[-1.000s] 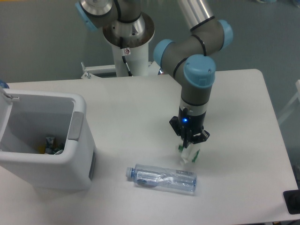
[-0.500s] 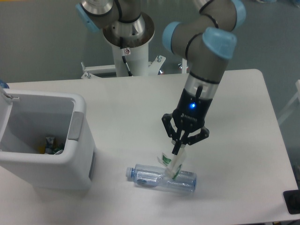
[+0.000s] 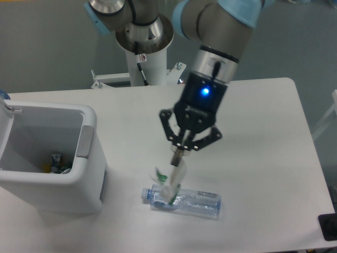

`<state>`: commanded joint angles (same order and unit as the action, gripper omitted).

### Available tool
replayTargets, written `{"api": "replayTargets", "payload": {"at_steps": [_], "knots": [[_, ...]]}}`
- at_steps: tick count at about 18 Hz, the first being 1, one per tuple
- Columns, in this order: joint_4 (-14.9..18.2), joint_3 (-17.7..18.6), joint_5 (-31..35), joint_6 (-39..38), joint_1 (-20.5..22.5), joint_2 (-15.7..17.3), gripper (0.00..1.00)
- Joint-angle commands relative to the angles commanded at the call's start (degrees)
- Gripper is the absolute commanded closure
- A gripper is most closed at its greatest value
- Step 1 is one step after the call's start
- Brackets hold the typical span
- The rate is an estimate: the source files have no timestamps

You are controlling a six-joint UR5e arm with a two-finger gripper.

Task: Place the trash in the trash can
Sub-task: 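Carry the tissue over the trash bin and open the gripper, then move the gripper back and lower it onto the bottle's cap end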

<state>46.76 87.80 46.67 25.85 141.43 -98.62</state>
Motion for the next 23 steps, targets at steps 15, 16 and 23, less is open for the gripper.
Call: {"api": "replayTargets", "payload": {"at_steps": [15, 16, 23], "knots": [[-0.4, 11.0, 0.7, -1.5, -13.1, 9.9, 1.0], [-0.4, 11.0, 0.8, -1.2, -13.3, 9.8, 0.9], [-0.4, 10.0, 0.9, 2.7, -13.4, 8.4, 0.0]]}}
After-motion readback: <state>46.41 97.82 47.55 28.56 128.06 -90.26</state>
